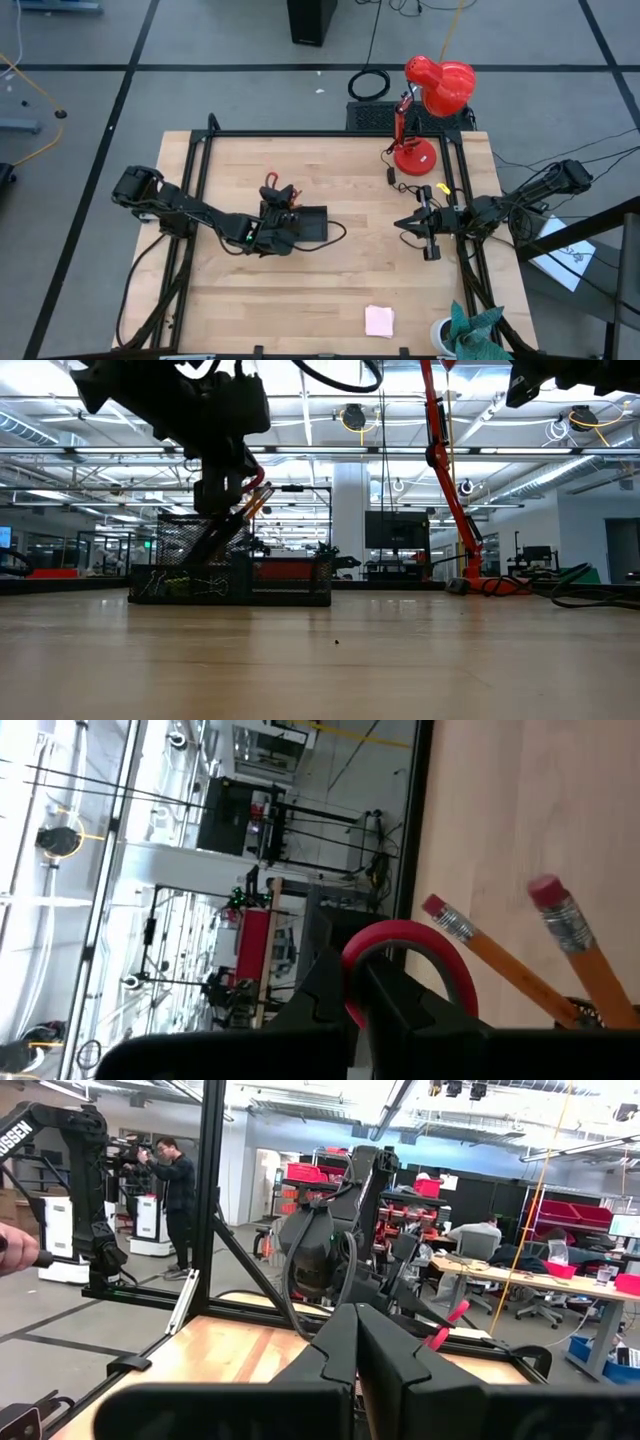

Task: Pick and place office supplies into organizer
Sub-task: Put the red scissor into the mesh desk organizer

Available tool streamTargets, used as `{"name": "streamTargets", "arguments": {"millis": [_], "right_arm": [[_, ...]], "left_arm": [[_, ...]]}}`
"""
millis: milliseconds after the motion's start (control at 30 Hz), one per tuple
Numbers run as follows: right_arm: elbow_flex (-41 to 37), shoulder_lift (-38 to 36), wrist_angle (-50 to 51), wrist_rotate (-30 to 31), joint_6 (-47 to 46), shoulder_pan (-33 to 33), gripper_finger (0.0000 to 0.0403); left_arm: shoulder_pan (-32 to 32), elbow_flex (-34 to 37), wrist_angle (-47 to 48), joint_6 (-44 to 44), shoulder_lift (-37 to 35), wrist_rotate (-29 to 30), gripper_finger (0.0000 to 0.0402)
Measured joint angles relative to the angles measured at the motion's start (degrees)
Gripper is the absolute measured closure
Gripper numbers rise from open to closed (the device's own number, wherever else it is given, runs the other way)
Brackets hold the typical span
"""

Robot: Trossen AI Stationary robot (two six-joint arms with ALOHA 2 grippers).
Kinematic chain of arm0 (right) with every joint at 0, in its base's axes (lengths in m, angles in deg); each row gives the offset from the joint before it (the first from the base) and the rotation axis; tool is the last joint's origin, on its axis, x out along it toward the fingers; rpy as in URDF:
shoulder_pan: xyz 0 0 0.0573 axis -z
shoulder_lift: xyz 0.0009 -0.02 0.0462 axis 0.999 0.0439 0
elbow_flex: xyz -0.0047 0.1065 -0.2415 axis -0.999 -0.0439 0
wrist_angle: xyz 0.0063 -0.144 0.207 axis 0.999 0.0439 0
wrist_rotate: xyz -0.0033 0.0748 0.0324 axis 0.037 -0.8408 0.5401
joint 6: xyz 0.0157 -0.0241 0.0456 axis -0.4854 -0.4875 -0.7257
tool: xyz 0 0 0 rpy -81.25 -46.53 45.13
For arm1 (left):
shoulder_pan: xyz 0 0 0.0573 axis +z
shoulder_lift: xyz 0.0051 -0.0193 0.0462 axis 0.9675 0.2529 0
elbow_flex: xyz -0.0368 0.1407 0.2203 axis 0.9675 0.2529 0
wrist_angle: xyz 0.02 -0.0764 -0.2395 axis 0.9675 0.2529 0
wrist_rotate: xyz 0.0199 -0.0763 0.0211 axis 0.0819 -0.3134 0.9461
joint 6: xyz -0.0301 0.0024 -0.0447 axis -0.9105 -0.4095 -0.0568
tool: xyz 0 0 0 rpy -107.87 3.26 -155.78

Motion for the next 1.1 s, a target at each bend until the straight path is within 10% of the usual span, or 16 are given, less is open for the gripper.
{"name": "streamTargets", "arguments": {"millis": [1100], "right_arm": [[0.0, 0.26, -0.44, -0.24, 0.14, 0.0, 0.0403]], "left_arm": [[-1.18, -0.04, -11.72, -5.98, 6.88, -5.37, 0.0343]]}}
